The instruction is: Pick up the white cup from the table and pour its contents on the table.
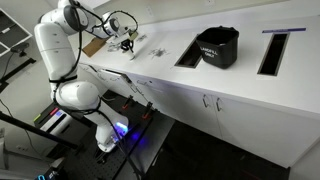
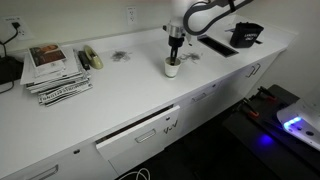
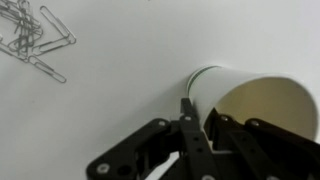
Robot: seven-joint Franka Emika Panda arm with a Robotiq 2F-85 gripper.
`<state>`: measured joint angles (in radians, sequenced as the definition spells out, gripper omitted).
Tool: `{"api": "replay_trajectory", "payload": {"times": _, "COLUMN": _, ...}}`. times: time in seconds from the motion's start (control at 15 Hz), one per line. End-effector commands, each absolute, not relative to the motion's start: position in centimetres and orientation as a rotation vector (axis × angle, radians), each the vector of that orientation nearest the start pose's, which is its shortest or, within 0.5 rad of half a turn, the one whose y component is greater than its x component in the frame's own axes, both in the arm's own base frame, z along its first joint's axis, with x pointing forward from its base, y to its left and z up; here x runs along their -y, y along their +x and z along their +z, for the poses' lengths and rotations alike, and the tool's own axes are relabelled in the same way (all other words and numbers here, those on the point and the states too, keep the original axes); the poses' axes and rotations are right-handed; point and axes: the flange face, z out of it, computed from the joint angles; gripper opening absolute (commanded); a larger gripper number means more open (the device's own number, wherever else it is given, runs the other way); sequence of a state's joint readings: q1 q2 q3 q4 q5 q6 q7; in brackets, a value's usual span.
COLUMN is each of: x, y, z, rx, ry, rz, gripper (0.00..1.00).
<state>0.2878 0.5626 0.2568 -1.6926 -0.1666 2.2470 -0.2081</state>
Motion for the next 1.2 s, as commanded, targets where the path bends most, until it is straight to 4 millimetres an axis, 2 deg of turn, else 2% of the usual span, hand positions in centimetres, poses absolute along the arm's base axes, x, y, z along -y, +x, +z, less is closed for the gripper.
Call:
{"api": "replay_trajectory", "payload": {"times": 0.0, "x": -33.1, "y": 58.9, "z": 28.9, "rx": 1.278, "ry": -2.867, "rz": 0.008, "gripper": 0.48}}
{"api": "replay_trajectory", "payload": {"times": 0.2, "x": -33.1, "y": 58.3, "z": 30.2, "rx": 1.290, "ry": -2.884, "rz": -0.029, "gripper": 0.72}}
{"api": "replay_trajectory", "payload": {"times": 0.47, "x": -33.3, "y": 57.1, "z": 33.7, "rx": 1.324, "ry": -2.902, "rz": -0.130, "gripper": 0.99}}
{"api": "replay_trajectory", "payload": {"times": 0.87, "x": -33.5, "y": 55.3, "z": 39.4, "rx": 1.344, "ry": -2.944, "rz": -0.263, "gripper": 1.00}}
{"api": "replay_trajectory", "payload": {"times": 1.13, "x": -33.5, "y": 54.0, "z": 41.7, "rx": 1.386, "ry": -2.952, "rz": -0.321, "gripper": 1.00}}
